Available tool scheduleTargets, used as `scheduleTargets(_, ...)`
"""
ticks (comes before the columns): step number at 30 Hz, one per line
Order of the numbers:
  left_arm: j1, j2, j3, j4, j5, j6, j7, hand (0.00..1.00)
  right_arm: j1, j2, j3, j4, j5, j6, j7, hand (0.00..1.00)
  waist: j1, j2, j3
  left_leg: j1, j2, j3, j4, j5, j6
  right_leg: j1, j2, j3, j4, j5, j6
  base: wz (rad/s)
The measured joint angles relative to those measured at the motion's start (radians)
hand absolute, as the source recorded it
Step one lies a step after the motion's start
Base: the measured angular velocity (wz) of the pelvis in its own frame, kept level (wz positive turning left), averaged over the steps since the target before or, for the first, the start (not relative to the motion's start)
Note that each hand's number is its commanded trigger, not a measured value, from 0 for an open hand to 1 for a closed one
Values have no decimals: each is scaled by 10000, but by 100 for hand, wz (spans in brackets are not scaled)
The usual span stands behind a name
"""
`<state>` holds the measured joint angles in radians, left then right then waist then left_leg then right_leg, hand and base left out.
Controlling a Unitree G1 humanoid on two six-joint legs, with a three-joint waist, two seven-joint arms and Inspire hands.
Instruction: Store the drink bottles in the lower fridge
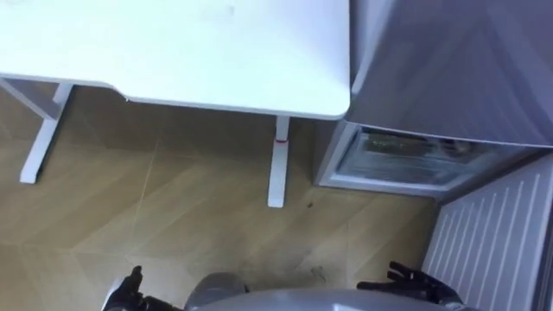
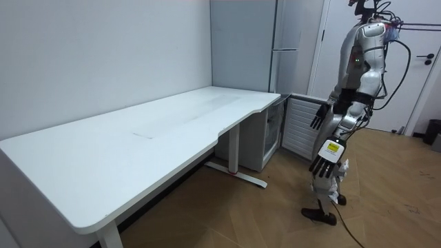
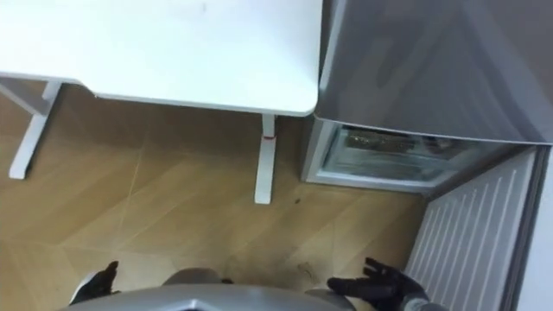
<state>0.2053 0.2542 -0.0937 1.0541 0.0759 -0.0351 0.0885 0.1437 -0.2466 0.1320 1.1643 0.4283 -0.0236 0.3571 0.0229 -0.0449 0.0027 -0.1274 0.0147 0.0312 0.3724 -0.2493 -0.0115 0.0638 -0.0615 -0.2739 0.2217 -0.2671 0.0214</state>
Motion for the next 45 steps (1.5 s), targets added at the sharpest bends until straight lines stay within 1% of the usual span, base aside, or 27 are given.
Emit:
scheduleTargets(2,-119,-98,137,44,-54,-28,102,0,-13,50,-71,118,-95,-27,-87,0,-75,-17,6,143,-23,12,-89,6,-6,117,-6,51,-30,15,5,-4)
scheduleTargets(4,-228,-199,179,230,-71,-170,206,0,-64,145,-482,249,-167,-102,-255,0,-158,-39,43,397,-31,165,-265,39,-11,233,-23,240,-68,23,9,-17)
scheduleTargets(5,-238,-236,206,280,-90,-182,218,0,-56,153,-551,257,-157,-101,-356,0,-165,-60,49,451,-33,206,-316,39,-11,256,-30,265,-82,27,15,-21)
scheduleTargets(6,-335,-323,258,280,-213,-185,297,0,-61,152,-602,253,-167,-96,-589,0,-172,-65,47,537,-30,306,-411,40,-12,259,-43,311,-89,31,18,-21)
scheduleTargets(7,-334,-430,424,290,-264,-186,339,0,-60,159,-674,246,-207,-93,-808,0,-166,-96,25,609,-30,386,-492,42,-11,257,-47,391,-118,42,24,-24)
scheduleTargets(9,-366,-518,538,309,-291,-189,347,0,-66,161,-758,247,-379,-88,-1092,0,-158,-100,27,730,-14,539,-616,44,-11,272,-41,553,-192,96,32,-24)
scheduleTargets(11,-399,-525,693,401,-288,-211,348,0,-74,160,-1105,195,-726,-83,-1441,0,-216,-138,49,880,-22,647,-748,48,-5,295,-47,748,-203,115,51,-23)
scheduleTargets(14,-379,-515,1129,603,-297,-317,364,0,-67,134,-1657,-166,-904,-80,-1817,0,-330,-238,88,1079,-22,759,-874,48,-4,402,-58,838,-250,130,76,-15)
scheduleTargets(15,-387,-498,1424,616,-272,-317,354,0,-91,108,-2090,-506,-1168,-48,-2009,0,-465,-317,101,1123,-29,765,-889,48,-5,468,-58,860,-322,146,75,-7)
scheduleTargets(16,-383,-487,1763,618,-234,-316,327,0,-105,51,-2554,-1077,-1482,-33,-2228,0,-520,-342,112,1173,-35,798,-924,48,-4,498,-60,886,-362,149,75,-7)
scheduleTargets(17,-383,-477,1917,631,-231,-316,321,0,-115,17,-2765,-1335,-1615,-50,-2358,0,-532,-341,107,1186,-33,816,-933,48,-4,498,-60,909,-361,150,75,-11)
scheduleTargets(19,-379,-463,2349,601,-148,-313,324,0,-224,-123,-3352,-2386,-2371,-61,-2971,0,-583,-439,71,1194,-6,973,-948,48,-4,422,-56,1019,-343,159,74,-15)
scheduleTargets(20,-359,-465,2450,598,-139,-308,321,0,-252,-133,-3558,-2747,-2644,-46,-3051,0,-627,-461,64,1190,-3,986,-960,48,-4,406,-53,1031,-343,170,76,-10)
scheduleTargets(21,-338,-459,2585,542,-58,-283,320,0,-236,-141,-3879,-3631,-3060,4,-3230,0,-750,-482,50,1191,-2,999,-971,52,3,402,-53,1039,-342,186,78,-6)
scheduleTargets(22,-268,-438,2643,529,19,-260,321,0,-241,-198,-4060,-4318,-3227,-44,-3491,0,-795,-491,19,1205,2,1033,-970,53,4,404,-53,1074,-354,208,90,-5)
scheduleTargets(24,-307,-412,2747,524,47,-188,329,0,-250,-319,-4227,-4914,-3413,-112,-3916,0,-797,-565,-40,1208,1,1036,-970,53,5,403,-52,1092,-357,222,99,-2)
scheduleTargets(25,-344,-411,2826,519,54,-177,330,0,-248,-359,-4314,-5168,-3574,-109,-4142,0,-780,-579,-47,1212,1,1048,-971,53,5,400,-52,1104,-357,225,101,0)
scheduleTargets(26,-345,-417,2865,522,58,-175,328,0,-249,-377,-4348,-5303,-3627,-89,-4230,0,-781,-625,-76,1224,1,1060,-975,53,5,400,-53,1127,-354,225,102,-7)
scheduleTargets(27,-342,-435,2876,525,65,-163,329,0,-238,-380,-4480,-5655,-3770,-82,-4384,0,-792,-645,-90,1244,1,1089,-980,54,8,399,-52,1228,-353,226,104,-12)
scheduleTargets(28,-346,-449,2875,525,69,-120,328,0,-233,-382,-4680,-6046,-3936,-85,-4555,0,-810,-605,-67,1250,3,1125,-980,58,14,379,-50,1316,-354,236,120,-13)
scheduleTargets(30,-341,-441,2898,504,71,-55,329,0,-206,-398,-4896,-6668,-4037,-79,-4902,0,-849,-543,-54,1245,21,1197,-989,62,20,322,-44,1370,-343,256,124,-14)
scheduleTargets(32,-315,-441,3009,482,77,23,329,0,-168,-407,-5095,-7179,-4047,-82,-5182,0,-970,-484,-84,1250,44,1217,-1006,61,20,302,-21,1417,-342,292,122,-10)
scheduleTargets(35,-214,-447,3076,429,266,75,330,0,-45,-627,-5193,-7954,-4052,-84,-5727,0,-1090,-399,-80,1377,67,1309,-1081,62,21,321,5,1593,-327,299,109,-14)
scheduleTargets(37,-160,-449,3076,431,265,139,330,0,0,-810,-5287,-8263,-4047,-84,-6169,0,-1142,-405,-82,1496,61,1313,-1218,82,35,349,8,1617,-318,300,109,-7)
scheduleTargets(39,-163,-451,3067,430,262,164,330,0,-3,-815,-5469,-8370,-4046,-84,-6465,0,-1224,-458,-67,1540,61,1311,-1251,83,34,372,14,1635,-319,300,109,-2)
scheduleTargets(42,-149,-450,3067,424,263,248,329,0,17,-837,-5607,-8371,-4032,-83,-6855,0,-1317,-523,-75,1554,61,1324,-1260,83,34,384,16,1635,-322,301,109,0)
scheduleTargets(45,14,-478,3072,-59,389,432,302,0,330,-836,-5889,-8368,-4014,-73,-6997,0,-1307,-579,-89,1594,54,1341,-1345,83,34,390,16,1626,-331,303,112,0)
